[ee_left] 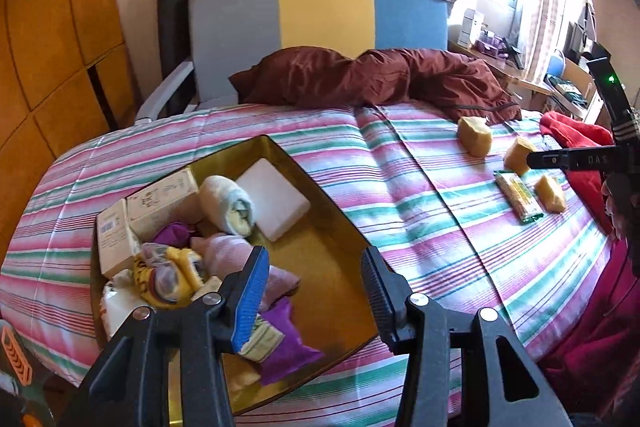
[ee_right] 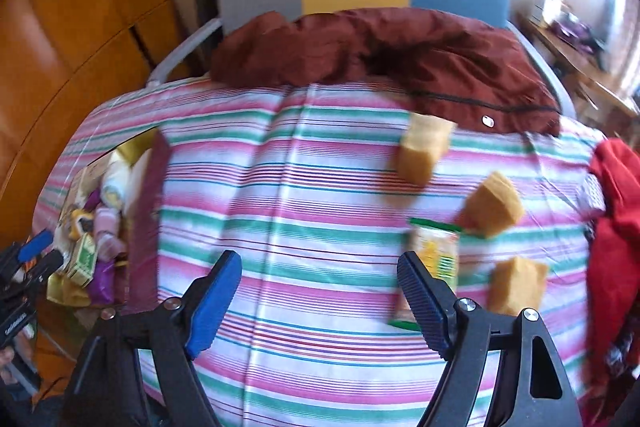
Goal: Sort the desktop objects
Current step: 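Move both tools back toward the sponge cubes and wafer bar on the cover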
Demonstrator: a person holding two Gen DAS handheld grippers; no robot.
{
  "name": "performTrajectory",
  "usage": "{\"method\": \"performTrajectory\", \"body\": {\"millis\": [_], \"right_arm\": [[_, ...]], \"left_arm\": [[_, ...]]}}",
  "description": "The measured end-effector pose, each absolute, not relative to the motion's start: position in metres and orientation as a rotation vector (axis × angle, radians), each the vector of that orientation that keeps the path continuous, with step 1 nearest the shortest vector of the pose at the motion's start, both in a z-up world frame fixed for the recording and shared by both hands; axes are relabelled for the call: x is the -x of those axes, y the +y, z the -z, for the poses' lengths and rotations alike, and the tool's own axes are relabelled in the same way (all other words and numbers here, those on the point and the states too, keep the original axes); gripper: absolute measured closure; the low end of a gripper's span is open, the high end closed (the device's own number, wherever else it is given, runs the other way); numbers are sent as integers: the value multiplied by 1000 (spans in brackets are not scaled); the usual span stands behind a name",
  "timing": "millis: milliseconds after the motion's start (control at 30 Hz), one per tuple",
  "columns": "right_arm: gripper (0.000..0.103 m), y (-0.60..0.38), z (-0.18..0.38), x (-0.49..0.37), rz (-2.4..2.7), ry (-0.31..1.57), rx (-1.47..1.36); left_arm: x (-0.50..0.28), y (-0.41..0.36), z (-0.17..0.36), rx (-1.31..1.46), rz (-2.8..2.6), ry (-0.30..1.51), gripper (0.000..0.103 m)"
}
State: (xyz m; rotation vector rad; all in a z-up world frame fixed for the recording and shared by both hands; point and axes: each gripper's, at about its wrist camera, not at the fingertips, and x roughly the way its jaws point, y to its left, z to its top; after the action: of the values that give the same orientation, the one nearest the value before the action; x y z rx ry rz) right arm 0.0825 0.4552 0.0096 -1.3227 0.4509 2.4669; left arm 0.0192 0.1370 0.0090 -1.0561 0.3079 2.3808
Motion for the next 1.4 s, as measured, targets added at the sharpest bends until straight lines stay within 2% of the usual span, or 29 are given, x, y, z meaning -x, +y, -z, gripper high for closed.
{"method": "performTrajectory", "body": {"millis": [533, 900, 1233, 1400], "right_arm": [[19, 557, 0, -142, -2167, 685, 1173], [19, 617, 52, -152, -1916, 829, 1262], [19, 617, 64, -147, -1891, 801, 1312], [27, 619, 70, -144, -1874, 805, 1344]], "left_arm": [[-32, 180, 3, 1064, -2238, 361, 54], [-36, 204, 6, 1071, -2169, 389, 53], [-39, 231, 19, 1105, -2082, 423, 53], [-41, 249, 22, 1105, -2045, 438, 53]]}}
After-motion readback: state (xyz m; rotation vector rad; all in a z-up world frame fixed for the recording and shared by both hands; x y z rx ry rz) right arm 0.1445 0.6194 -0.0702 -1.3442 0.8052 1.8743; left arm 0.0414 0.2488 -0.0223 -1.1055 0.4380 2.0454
